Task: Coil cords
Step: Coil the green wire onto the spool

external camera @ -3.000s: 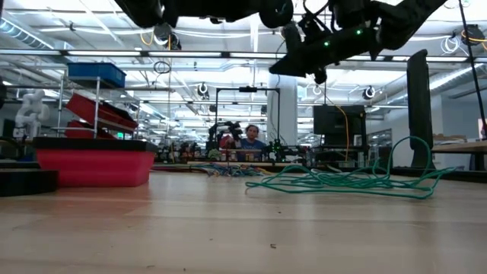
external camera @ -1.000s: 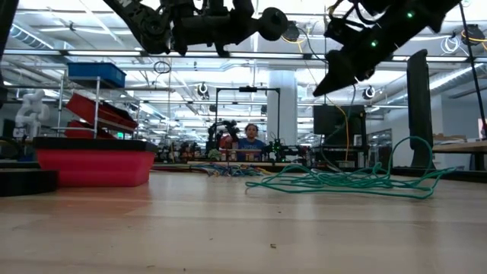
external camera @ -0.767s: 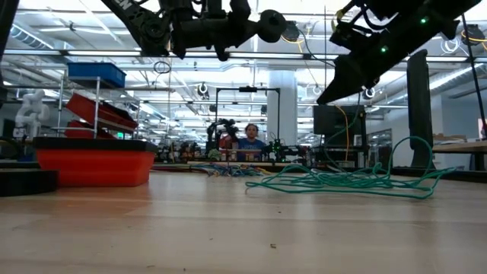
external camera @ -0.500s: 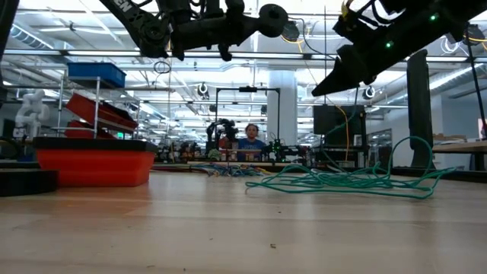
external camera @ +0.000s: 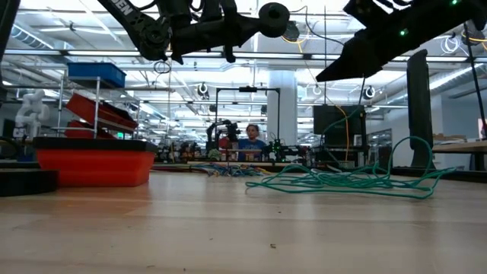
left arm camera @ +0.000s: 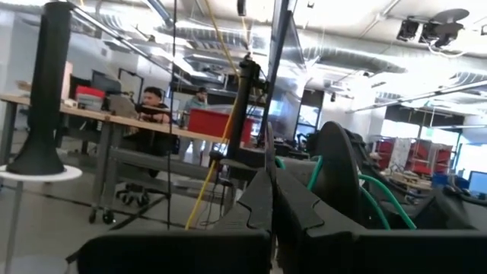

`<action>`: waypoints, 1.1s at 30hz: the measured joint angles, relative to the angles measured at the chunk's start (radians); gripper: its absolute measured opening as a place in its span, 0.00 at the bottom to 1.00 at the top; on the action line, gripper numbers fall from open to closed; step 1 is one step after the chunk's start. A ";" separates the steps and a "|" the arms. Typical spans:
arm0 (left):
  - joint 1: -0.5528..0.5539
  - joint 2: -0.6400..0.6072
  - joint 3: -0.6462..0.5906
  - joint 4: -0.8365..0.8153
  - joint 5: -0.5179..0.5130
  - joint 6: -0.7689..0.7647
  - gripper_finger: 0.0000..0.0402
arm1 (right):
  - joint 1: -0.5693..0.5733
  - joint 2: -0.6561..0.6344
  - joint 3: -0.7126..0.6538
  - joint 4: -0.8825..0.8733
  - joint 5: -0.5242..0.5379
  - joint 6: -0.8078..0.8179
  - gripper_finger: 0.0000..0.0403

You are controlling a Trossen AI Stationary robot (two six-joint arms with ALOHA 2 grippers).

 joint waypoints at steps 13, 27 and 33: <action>0.000 0.000 0.000 -0.017 0.023 0.002 0.00 | -0.034 -0.086 0.000 -0.012 0.202 0.006 0.76; 0.000 0.000 0.000 -0.050 0.027 0.021 0.00 | 0.181 -0.328 0.001 -0.038 -0.143 0.182 0.80; 0.000 0.000 0.000 -0.050 0.029 0.021 0.00 | 0.315 -0.320 0.001 -0.064 -0.220 0.268 0.80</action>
